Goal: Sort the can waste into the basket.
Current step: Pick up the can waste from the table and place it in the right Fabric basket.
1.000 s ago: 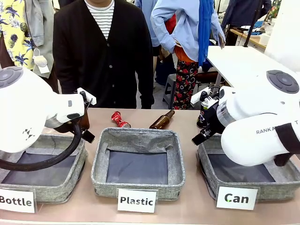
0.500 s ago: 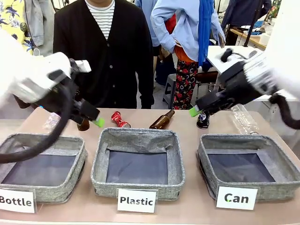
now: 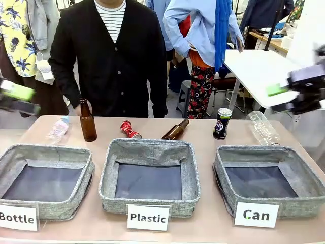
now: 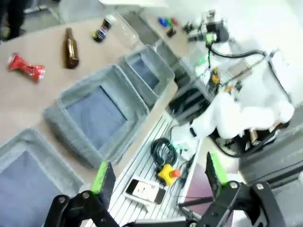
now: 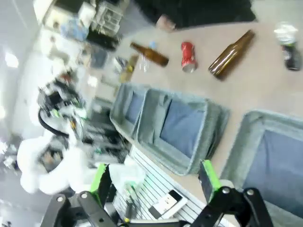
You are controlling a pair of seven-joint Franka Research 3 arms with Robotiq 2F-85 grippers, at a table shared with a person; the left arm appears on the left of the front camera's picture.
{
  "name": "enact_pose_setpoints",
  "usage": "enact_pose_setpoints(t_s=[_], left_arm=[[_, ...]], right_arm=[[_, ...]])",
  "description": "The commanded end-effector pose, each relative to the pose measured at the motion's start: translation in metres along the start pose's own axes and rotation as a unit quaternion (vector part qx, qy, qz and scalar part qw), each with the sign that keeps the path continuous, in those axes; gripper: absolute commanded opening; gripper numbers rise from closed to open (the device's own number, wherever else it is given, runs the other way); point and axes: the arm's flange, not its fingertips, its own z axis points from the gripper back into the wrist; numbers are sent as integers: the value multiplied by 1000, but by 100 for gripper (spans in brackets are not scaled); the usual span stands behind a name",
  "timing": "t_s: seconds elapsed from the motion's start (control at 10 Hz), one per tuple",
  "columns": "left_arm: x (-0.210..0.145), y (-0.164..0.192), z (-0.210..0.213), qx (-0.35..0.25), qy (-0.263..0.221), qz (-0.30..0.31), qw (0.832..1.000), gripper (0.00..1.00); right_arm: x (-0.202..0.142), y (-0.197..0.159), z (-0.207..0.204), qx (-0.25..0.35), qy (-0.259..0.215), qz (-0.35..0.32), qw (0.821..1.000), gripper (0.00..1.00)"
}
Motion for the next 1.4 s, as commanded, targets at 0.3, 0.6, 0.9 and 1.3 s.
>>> enact_pose_setpoints(t_s=[0.3,0.6,0.9,1.3], left_arm=[[-97,83,18,4,-205,173,963,100],[-113,66,-16,87,-323,264,905,100],[-47,132,88,25,-246,226,942,100],[-47,132,88,25,-246,226,942,100]], right_arm=[[-62,-124,96,44,-199,-170,964,100],[-86,-158,118,-1,-264,-242,934,100],[-48,-161,146,22,-227,-229,946,100],[-49,-161,142,12,-215,-237,947,100]])
